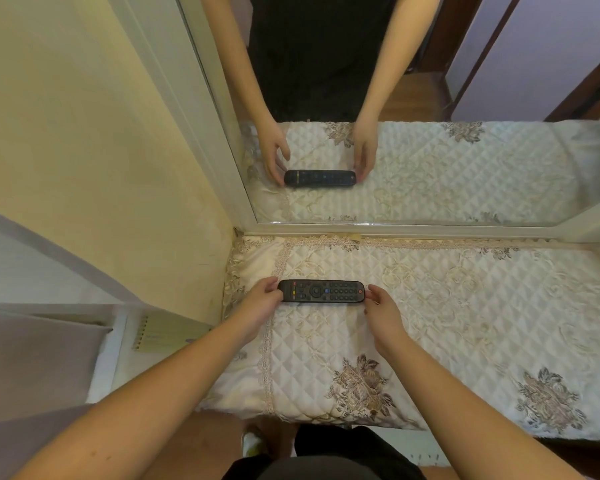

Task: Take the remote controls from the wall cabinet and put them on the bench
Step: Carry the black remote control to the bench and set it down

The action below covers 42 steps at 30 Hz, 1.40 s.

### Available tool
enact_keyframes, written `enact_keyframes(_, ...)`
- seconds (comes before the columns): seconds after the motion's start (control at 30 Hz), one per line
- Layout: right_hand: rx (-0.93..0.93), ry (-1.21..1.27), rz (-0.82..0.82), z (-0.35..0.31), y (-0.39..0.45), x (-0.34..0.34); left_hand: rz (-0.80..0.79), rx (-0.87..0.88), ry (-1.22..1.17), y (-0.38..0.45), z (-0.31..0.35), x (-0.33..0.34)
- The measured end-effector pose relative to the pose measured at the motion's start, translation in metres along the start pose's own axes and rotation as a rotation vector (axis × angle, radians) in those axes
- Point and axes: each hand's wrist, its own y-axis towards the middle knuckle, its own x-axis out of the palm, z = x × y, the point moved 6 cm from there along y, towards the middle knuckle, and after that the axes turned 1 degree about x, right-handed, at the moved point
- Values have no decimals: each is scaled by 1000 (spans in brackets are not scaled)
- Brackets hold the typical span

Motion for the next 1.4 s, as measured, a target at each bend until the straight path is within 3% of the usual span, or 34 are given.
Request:
enact_keyframes(1.07, 17, 30, -29, 3, -10, -9, 35, 11, 44, -20, 5, -2)
enact_keyframes(1.4, -33, -126, -119, -24, -33, -7, 118, 119, 448, -45, 21, -8)
